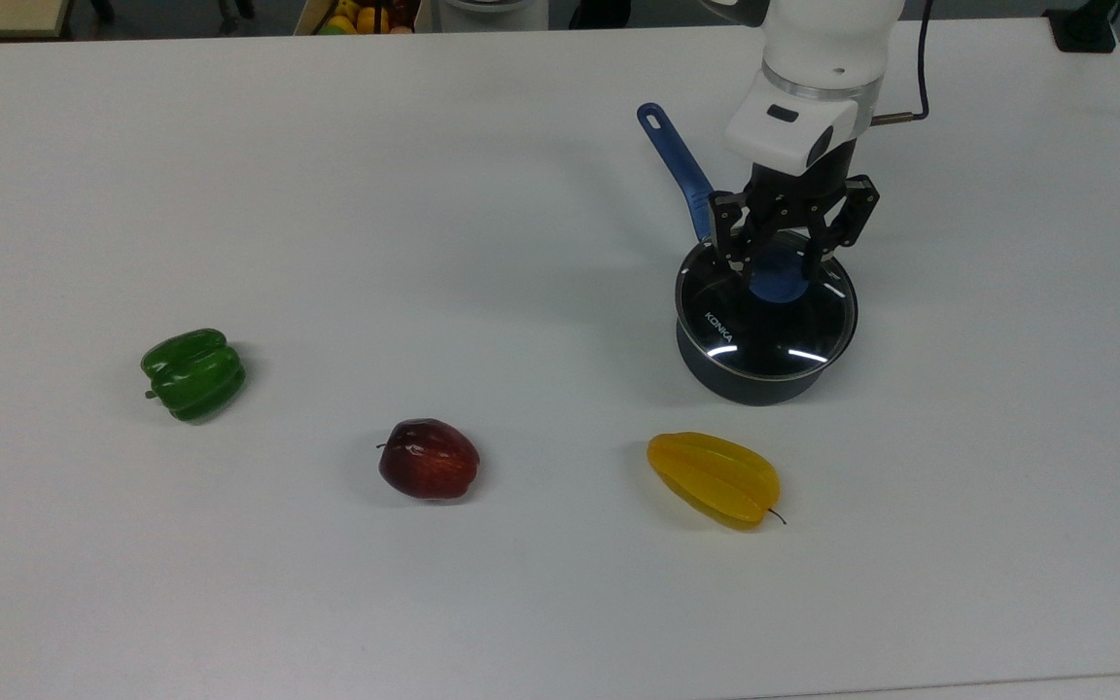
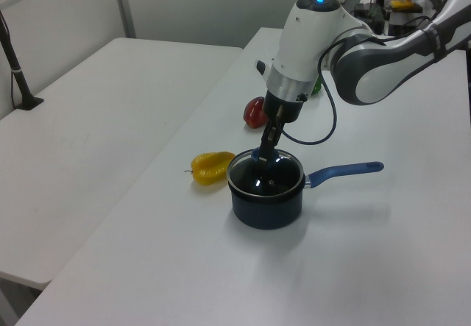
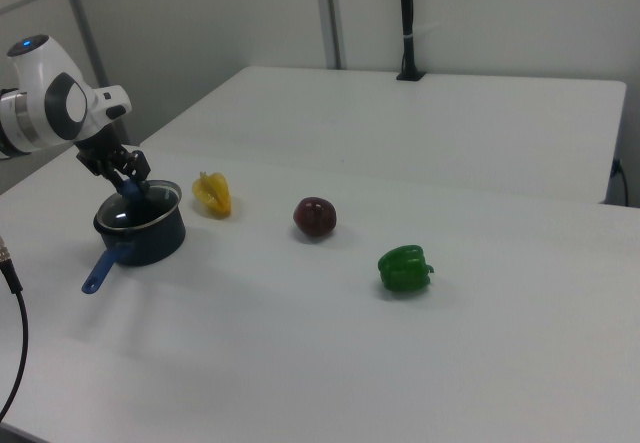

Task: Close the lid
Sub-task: 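Lower the lid onto the saucepan rim and open the gripper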

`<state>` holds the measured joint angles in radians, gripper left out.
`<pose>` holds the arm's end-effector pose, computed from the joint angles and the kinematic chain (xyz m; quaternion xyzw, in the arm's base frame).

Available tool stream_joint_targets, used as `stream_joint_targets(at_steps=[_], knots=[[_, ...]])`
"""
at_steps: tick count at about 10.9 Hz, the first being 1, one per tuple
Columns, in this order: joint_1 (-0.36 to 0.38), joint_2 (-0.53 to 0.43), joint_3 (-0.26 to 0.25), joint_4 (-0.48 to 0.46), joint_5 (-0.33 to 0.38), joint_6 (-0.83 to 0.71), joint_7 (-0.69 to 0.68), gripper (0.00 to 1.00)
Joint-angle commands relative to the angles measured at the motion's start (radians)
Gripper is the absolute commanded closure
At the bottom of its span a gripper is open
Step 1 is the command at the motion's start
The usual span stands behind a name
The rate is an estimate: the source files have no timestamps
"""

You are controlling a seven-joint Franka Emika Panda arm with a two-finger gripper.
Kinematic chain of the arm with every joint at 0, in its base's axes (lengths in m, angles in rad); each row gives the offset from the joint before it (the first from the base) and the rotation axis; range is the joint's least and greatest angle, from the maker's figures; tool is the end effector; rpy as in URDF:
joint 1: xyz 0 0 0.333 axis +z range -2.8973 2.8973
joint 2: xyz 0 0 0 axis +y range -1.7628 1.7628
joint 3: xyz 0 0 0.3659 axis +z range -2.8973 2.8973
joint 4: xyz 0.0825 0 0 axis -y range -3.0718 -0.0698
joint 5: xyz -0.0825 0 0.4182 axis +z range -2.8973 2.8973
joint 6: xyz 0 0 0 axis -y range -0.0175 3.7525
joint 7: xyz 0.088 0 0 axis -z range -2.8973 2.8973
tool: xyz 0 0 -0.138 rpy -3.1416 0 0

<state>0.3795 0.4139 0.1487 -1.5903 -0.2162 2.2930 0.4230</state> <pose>0.6693 0.3616 0.4301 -0.9822 -0.1001 -0.1585 0.0119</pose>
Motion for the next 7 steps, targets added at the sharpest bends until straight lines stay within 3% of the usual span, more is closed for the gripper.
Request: stream_joint_targets(at_steps=[1, 7], knots=[[0.036, 0.002, -0.006, 0.018, -0.017, 0.003, 0.037, 0.55], [0.036, 0.006, -0.008, 0.018, -0.017, 0.009, 0.04, 0.54]])
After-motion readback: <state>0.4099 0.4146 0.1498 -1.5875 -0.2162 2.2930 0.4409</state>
